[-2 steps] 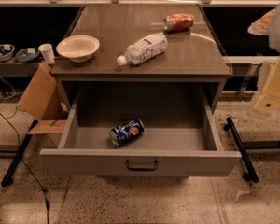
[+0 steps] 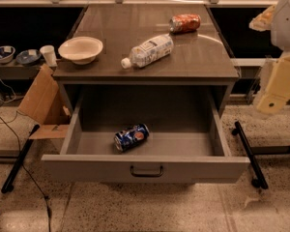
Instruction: Pick pepsi can from top drawer and place on counter
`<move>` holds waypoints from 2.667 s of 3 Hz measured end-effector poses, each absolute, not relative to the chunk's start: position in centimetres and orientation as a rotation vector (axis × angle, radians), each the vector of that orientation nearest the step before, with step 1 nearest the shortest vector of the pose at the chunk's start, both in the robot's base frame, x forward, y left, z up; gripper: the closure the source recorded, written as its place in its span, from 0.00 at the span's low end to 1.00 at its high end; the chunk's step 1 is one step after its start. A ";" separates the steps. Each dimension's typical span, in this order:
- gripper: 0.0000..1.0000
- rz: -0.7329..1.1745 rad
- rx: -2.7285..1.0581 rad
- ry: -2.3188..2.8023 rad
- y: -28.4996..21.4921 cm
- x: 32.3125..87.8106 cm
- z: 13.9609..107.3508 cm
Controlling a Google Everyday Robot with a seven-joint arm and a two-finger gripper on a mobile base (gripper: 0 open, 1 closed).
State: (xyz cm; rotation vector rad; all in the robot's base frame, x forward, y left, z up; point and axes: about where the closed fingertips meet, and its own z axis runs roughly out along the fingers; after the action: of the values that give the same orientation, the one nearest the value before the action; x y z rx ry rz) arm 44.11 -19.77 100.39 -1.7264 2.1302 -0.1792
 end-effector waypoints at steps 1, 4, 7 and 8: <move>0.00 -0.194 -1.832 2.014 -16.5 45.1 100.9; 0.00 -0.366 -2.295 1.449 -5.7 52.4 93.5; 0.00 -0.599 -2.634 1.076 -2.9 53.0 89.1; 0.00 -0.688 -2.802 0.940 -1.8 53.0 86.9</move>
Offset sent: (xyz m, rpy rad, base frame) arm 0.0519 0.1310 -0.0137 -0.1231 -0.1035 0.4561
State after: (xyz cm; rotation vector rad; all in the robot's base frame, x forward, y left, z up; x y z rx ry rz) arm 53.04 -1.77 86.85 -2.8022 0.9397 -0.6878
